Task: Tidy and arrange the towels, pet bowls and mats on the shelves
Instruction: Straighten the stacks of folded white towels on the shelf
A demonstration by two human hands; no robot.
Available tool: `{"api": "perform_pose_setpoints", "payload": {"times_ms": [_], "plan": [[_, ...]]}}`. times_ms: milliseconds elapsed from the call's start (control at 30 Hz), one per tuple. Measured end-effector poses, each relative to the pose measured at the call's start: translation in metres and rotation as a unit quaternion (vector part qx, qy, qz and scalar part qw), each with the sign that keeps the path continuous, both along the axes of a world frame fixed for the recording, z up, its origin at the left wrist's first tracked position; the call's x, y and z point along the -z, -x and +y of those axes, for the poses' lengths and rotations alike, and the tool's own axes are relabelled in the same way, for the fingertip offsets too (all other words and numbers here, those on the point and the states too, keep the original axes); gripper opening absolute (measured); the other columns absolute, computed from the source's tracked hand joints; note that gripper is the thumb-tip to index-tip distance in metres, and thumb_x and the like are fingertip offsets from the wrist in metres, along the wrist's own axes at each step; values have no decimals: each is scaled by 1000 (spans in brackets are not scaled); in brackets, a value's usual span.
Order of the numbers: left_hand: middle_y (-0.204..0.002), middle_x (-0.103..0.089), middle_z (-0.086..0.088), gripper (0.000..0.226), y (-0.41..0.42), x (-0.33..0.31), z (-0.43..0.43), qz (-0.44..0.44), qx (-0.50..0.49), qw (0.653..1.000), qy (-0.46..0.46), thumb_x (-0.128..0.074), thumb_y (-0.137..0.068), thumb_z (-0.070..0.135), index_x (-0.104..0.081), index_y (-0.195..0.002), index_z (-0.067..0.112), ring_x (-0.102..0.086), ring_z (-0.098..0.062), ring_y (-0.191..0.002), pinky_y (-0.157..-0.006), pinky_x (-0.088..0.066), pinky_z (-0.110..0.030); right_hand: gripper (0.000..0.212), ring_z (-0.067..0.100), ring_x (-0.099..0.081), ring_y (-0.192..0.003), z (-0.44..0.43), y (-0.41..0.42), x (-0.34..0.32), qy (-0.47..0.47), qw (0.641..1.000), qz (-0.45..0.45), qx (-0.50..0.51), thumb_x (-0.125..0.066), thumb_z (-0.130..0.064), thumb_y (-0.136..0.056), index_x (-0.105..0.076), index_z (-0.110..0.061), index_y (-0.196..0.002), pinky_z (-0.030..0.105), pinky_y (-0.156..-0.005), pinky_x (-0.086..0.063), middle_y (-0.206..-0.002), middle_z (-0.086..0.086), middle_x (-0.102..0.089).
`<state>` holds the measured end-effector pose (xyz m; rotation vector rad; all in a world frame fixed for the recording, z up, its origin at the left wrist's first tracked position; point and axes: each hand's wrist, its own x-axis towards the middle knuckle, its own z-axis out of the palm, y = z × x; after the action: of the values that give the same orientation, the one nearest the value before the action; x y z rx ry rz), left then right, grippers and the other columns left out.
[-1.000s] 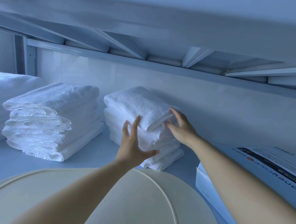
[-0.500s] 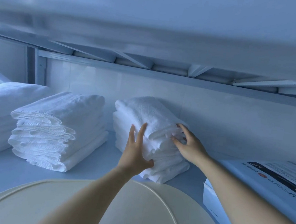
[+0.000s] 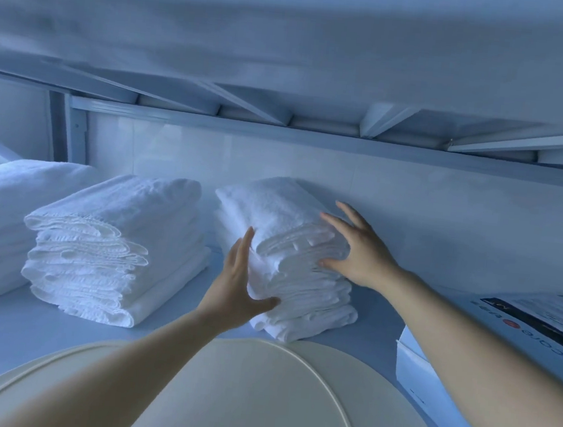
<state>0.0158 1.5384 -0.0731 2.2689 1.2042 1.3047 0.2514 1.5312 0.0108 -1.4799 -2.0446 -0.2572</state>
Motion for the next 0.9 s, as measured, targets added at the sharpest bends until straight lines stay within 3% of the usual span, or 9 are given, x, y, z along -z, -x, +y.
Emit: {"api": "perform_pose_setpoints", "payload": {"times_ms": [133,367,533,700,900], "plan": [[-153,2,15,134,-12,5,-12,-32,-3,999,6,-86,-58,34,23,-135,45,-15,-8,-138,-99,-26,-21,96,11,-18,-142,10,-2,8,76,996,35,-20,-79,-43,-68,-23,-36,-145,32,-115,-21,-155,-9,-15],[-149,9,24,133,-17,14,-4,-27,-19,999,-11,-84,-58,25,21,-139,40,-12,-11,-141,-108,-34,-30,99,14,-23,-139,18,-2,23,47,995,63,-54,-81,-35,-67,-22,-30,-146,33,-115,-23,-153,-5,-23],[-148,5,27,126,-15,14,2,-23,-26,999,-4,-79,-61,20,16,-141,40,-27,-16,-136,-87,-41,-22,93,16,-32,-134,18,3,28,2,997,66,-47,-81,-30,-68,-28,-22,-144,24,-110,-23,-145,-2,-34],[-152,-6,12,130,11,-1,15,40,-38,998,-8,-83,-59,16,16,-138,43,-46,-19,-118,-74,-41,-23,90,14,-35,-132,14,11,31,-4,997,59,-40,-79,-36,-70,-28,-26,-144,27,-110,-29,-145,-5,-35],[-155,-12,0,133,69,-11,30,70,-109,991,15,-85,-56,16,13,-146,28,-48,-30,-122,-86,-45,-33,80,18,-34,-128,9,52,26,-11,999,-17,-46,-72,-41,-76,-29,-31,-143,37,-102,-38,-141,-8,-34]]}}
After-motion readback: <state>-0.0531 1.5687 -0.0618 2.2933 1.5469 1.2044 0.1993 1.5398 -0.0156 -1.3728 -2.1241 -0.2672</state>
